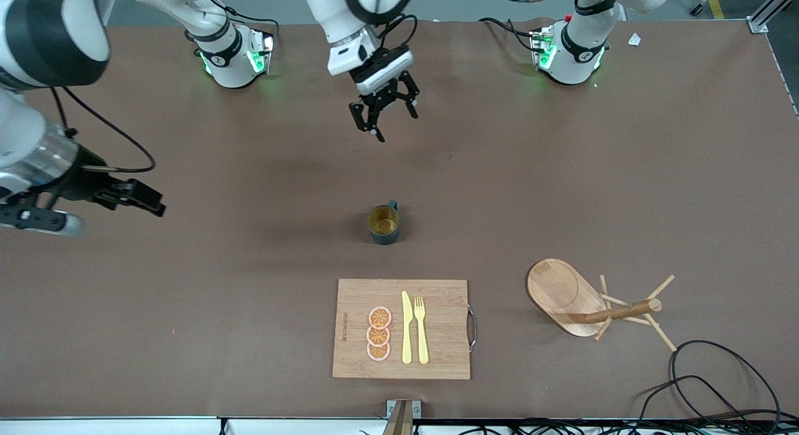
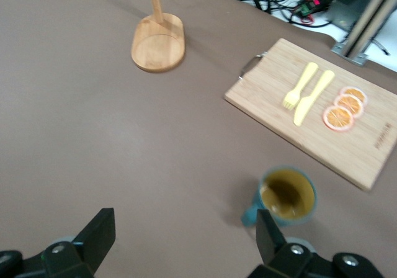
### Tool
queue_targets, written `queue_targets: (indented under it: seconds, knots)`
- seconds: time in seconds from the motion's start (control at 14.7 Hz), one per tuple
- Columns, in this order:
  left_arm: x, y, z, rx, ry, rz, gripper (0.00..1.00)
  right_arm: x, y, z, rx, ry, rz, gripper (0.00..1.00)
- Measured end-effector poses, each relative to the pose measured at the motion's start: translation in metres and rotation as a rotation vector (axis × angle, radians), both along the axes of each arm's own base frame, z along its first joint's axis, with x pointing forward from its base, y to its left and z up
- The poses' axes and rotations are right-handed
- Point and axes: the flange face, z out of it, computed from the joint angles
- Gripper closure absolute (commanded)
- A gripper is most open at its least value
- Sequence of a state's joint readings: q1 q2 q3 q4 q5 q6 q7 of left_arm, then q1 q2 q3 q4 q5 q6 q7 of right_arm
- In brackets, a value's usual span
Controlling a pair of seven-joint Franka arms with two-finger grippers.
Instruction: Transfer cup from left to right arm and place
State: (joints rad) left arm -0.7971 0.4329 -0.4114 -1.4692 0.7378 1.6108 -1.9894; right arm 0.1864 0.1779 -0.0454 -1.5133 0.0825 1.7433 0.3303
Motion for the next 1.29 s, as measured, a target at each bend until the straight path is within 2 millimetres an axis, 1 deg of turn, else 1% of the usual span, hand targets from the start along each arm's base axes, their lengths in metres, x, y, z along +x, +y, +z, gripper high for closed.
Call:
queue_targets:
  seconds: [0.14, 0.27, 0.41, 0.54, 0.68, 0.75, 0.88, 0.95, 1.02, 1.15, 1.29]
  knots:
    - [0.044, 0.041, 0.037, -0.007, 0.069, -0.004, 0.00, -0.001, 0.038, -0.017, 0.015, 0.004, -0.025, 0.00]
    - [0.087, 0.086, 0.061, -0.001, 0.117, -0.001, 0.00, -0.006, 0.073, -0.041, 0.031, 0.007, -0.059, 0.00]
    - [0.132, 0.137, 0.073, 0.028, 0.166, 0.001, 0.00, -0.016, 0.111, -0.064, 0.046, 0.012, -0.103, 0.00]
    - [0.178, 0.197, 0.078, 0.061, 0.243, -0.019, 0.00, -0.032, 0.158, -0.088, 0.041, 0.021, -0.160, 0.00]
    - [0.217, 0.259, 0.081, 0.062, 0.313, -0.020, 0.00, -0.049, 0.213, -0.117, 0.001, 0.011, -0.243, 0.00]
    - [0.233, 0.289, 0.083, 0.055, 0.348, -0.026, 0.00, -0.058, 0.243, -0.134, -0.011, -0.002, -0.291, 0.00]
    - [0.261, 0.349, 0.087, 0.043, 0.408, -0.066, 0.00, -0.074, 0.295, -0.171, -0.023, -0.011, -0.357, 0.00]
    - [0.272, 0.378, 0.091, 0.042, 0.433, -0.093, 0.00, -0.078, 0.316, -0.187, -0.025, -0.006, -0.385, 0.00]
    - [0.281, 0.405, 0.093, 0.040, 0.454, -0.112, 0.00, -0.078, 0.332, -0.200, -0.023, 0.003, -0.418, 0.00]
    - [0.292, 0.447, 0.096, -0.009, 0.480, -0.126, 0.00, -0.071, 0.356, -0.223, -0.017, 0.020, -0.483, 0.00]
    - [0.302, 0.488, 0.103, -0.074, 0.485, -0.165, 0.00, -0.064, 0.371, -0.242, -0.012, 0.031, -0.521, 0.00]
